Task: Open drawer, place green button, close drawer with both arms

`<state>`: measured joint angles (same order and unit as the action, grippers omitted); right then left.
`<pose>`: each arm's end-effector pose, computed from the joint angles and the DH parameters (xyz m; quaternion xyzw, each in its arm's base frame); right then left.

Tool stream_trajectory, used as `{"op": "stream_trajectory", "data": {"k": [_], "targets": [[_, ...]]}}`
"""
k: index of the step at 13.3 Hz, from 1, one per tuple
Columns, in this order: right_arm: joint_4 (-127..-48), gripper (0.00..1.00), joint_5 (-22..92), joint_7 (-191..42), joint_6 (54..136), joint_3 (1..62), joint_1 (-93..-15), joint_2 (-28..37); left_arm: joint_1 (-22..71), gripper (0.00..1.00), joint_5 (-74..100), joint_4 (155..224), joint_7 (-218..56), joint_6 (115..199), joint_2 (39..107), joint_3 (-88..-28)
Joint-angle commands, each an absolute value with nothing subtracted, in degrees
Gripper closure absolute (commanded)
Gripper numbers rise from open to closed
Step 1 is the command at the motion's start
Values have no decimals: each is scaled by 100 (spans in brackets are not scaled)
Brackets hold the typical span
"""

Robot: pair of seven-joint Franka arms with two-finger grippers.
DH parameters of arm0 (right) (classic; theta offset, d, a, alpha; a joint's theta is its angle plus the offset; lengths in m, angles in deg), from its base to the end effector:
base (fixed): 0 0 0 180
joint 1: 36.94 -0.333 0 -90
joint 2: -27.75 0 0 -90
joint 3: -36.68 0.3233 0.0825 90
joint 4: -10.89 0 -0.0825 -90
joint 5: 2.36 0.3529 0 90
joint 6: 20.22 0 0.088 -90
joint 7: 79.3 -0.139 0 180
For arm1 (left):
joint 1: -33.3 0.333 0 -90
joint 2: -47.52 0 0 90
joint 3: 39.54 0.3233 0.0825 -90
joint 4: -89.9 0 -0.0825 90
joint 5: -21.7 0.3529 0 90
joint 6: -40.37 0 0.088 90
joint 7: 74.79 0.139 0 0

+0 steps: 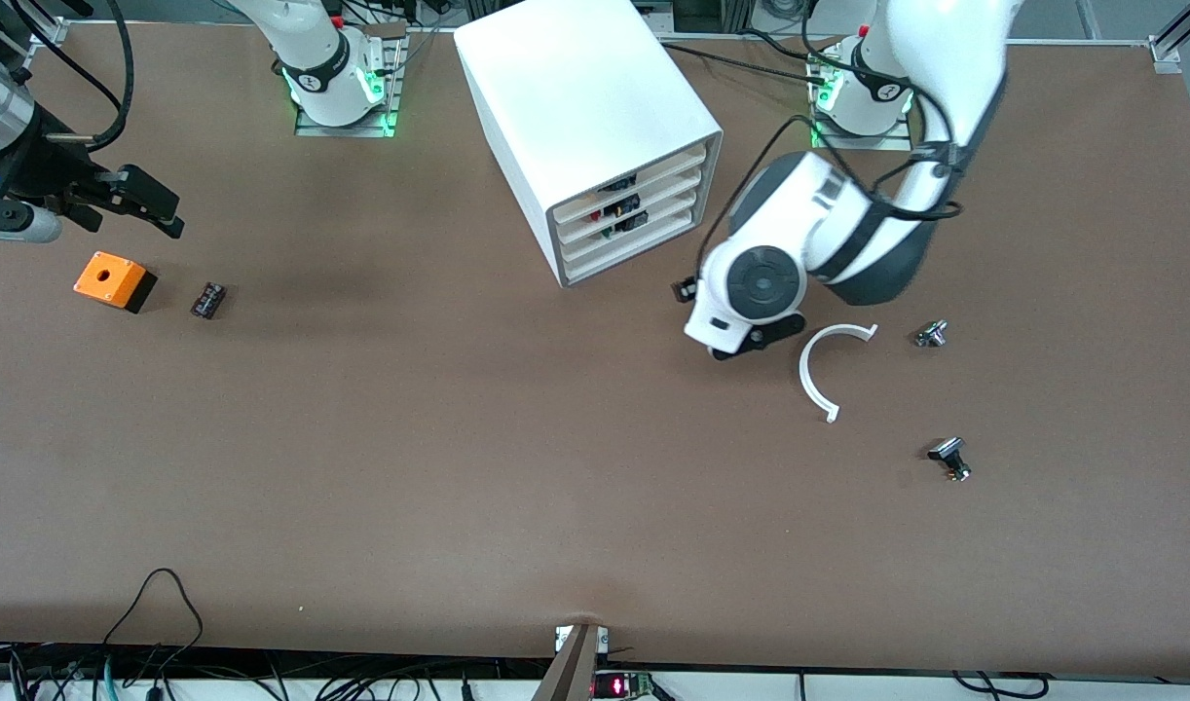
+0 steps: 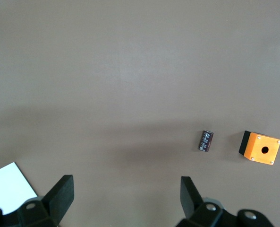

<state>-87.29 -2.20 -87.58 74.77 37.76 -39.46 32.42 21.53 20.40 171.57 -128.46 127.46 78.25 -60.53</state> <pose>0.5037 0.0324 0.5860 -0.9991 0.0410 -0.0128 0.0020 0.5324 -0.3045 0.3655 -0.9564 -0.1828 0.2193 0.0607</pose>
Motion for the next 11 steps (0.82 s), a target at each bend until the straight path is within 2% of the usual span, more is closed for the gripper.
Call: {"op": "stream_trajectory", "data": {"k": [1, 6, 11], "targets": [[-8623, 0, -253, -8659, 7330, 3809, -3896, 3320, 2371, 1, 2607, 16909, -12473, 12405, 7435, -6115], [-8632, 0, -244, -8668, 7382, 3809, -3896, 3293, 2951, 1, 2689, 16936, -10821, 12063, 6310, -6098], [-8632, 0, -218, -8668, 7409, 3809, -3896, 3302, 3558, 1, 2601, 17154, -8794, 11973, 5606, -5906]]}}
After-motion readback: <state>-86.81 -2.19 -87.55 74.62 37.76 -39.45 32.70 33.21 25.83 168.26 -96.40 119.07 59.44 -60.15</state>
